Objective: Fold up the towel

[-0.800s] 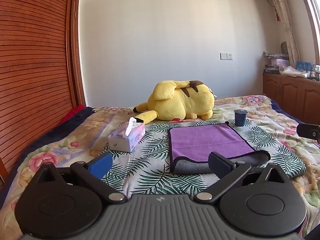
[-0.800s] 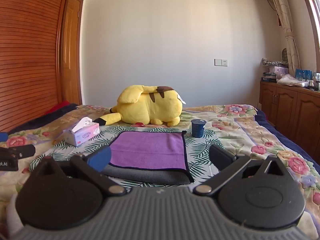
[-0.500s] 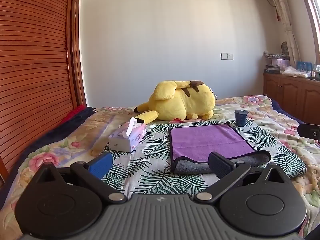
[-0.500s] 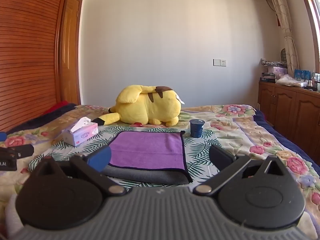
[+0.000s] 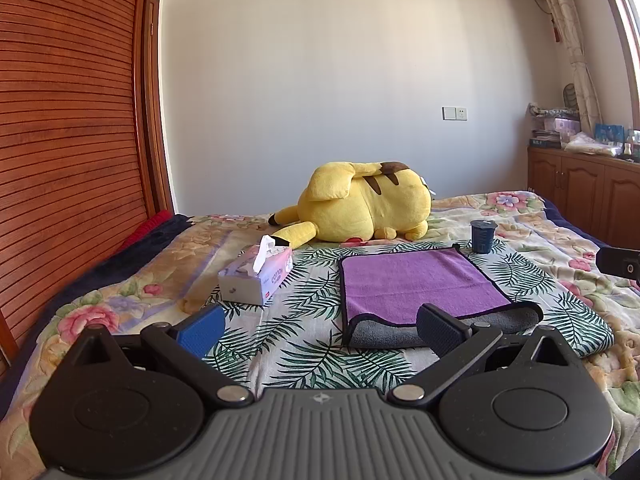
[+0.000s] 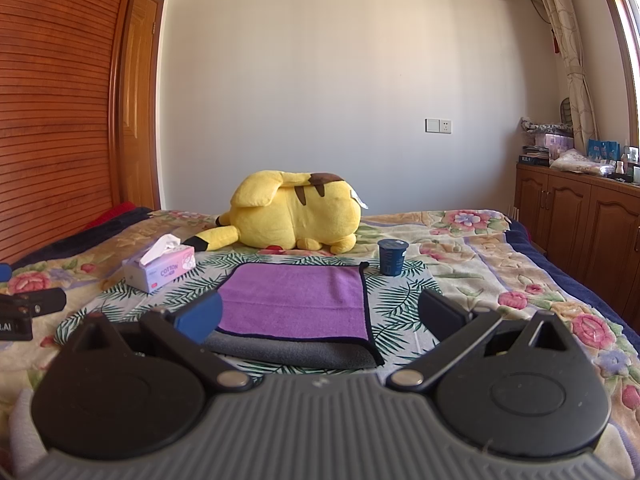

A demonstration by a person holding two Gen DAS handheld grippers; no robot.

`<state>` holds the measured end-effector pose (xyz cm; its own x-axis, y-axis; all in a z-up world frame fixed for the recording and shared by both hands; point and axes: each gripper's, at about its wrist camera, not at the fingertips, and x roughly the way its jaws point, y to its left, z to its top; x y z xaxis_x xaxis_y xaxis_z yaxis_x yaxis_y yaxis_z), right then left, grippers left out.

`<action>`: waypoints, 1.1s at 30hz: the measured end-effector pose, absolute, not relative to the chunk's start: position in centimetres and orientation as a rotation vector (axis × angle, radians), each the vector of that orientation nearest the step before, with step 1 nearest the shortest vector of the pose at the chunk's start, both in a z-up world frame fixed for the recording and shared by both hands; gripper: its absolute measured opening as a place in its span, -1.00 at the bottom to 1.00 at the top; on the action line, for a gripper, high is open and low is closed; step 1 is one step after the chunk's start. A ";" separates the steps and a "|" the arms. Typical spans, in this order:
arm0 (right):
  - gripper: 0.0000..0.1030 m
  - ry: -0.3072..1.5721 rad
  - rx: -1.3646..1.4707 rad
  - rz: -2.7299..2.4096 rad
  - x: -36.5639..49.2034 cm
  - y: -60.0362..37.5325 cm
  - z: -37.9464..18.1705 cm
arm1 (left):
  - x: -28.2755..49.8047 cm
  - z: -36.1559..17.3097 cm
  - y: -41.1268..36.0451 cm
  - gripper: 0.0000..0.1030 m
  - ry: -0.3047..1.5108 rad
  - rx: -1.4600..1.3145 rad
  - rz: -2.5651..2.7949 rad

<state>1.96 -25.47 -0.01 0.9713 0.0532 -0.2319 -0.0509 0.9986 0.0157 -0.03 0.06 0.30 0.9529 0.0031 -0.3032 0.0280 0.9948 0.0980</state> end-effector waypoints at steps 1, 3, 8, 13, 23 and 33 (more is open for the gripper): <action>1.00 0.234 0.010 0.053 2.0 -25.5 0.0 | -0.2 0.3 0.1 0.65 0.308 0.102 -0.014; 1.00 0.234 0.010 0.052 2.0 -25.5 0.0 | -0.1 0.2 0.1 0.65 0.308 0.101 -0.013; 1.00 0.234 0.010 0.052 2.0 -25.5 -0.1 | -0.1 0.2 0.1 0.65 0.309 0.102 -0.013; 1.00 0.233 0.010 0.053 1.9 -25.5 0.0 | -0.1 0.2 0.0 0.65 0.309 0.102 -0.013; 1.00 0.233 0.010 0.052 1.9 -25.5 -0.1 | -0.1 0.1 0.0 0.65 0.309 0.102 -0.012; 1.00 0.232 0.010 0.053 1.9 -25.5 -0.1 | -0.1 0.1 0.0 0.65 0.310 0.102 -0.012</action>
